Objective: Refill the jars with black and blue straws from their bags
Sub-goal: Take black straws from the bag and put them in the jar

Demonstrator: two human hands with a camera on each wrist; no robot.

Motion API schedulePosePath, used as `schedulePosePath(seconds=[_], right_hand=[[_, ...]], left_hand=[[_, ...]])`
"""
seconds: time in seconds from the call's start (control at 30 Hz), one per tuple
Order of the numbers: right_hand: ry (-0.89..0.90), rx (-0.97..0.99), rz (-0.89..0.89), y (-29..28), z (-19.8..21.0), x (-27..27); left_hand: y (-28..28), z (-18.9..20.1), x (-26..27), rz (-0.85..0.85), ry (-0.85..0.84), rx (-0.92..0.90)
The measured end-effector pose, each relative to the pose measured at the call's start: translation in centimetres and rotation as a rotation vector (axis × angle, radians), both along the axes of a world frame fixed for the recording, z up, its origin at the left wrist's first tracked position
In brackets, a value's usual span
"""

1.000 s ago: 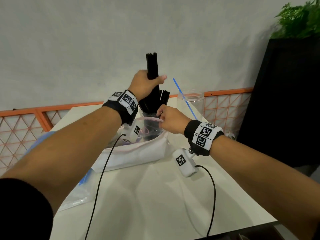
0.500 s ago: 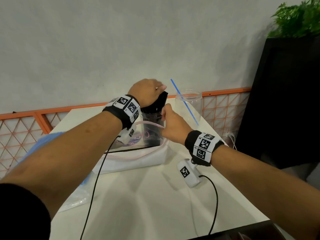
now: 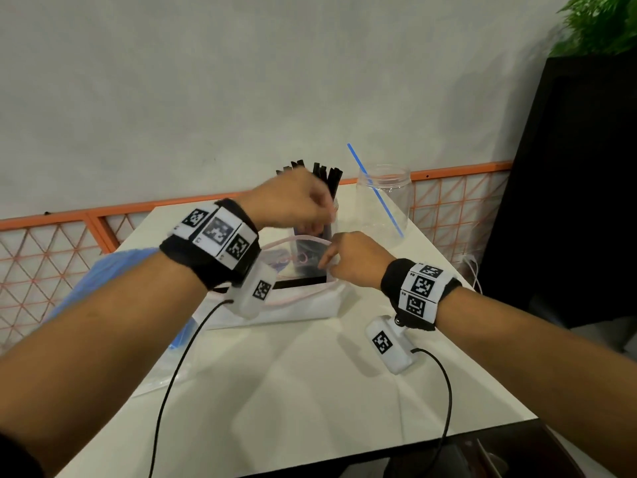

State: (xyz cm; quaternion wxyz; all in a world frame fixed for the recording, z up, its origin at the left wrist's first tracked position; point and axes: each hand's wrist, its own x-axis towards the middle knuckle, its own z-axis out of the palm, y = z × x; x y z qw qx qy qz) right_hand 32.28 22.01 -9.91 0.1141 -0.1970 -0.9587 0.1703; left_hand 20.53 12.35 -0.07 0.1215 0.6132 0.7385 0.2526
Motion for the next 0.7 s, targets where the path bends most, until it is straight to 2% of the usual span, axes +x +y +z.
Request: schedulePosePath(seconds=[0.07,0.13,0.27,0.4,0.57,0.7], right_hand=[[-0.058,-0.002,-0.035,-0.3,-0.2,-0.1],[-0.084,0.008,-0.019,-0.7,0.0,-0.3],[-0.074,0.018,0.021,-0.8,0.2,-0.6],[-0.076,-0.050,0.024,-0.6,-0.2,-0.5],[0.019,-0.086,0.039,-0.4,0.4,0.2],[-0.148,-0.044,0.014,-0.9,0.8,0.7]], left_hand=[[-0.5,-2.1,-0.4,-0.052,0.105,-0.301],[-0.3,-4.3,-1.0,-0.027,0.290,-0.404],[0.2,-8.0,-2.3,0.047,0.432,-0.451],[0.8,-10.3,-3.1,0.088,0.422,-0.448],[1.4,-11.5,-3.3,0.105,0.388,-0.411],[1.5,-11.9,-3.4,0.103,0.387,-0.450]])
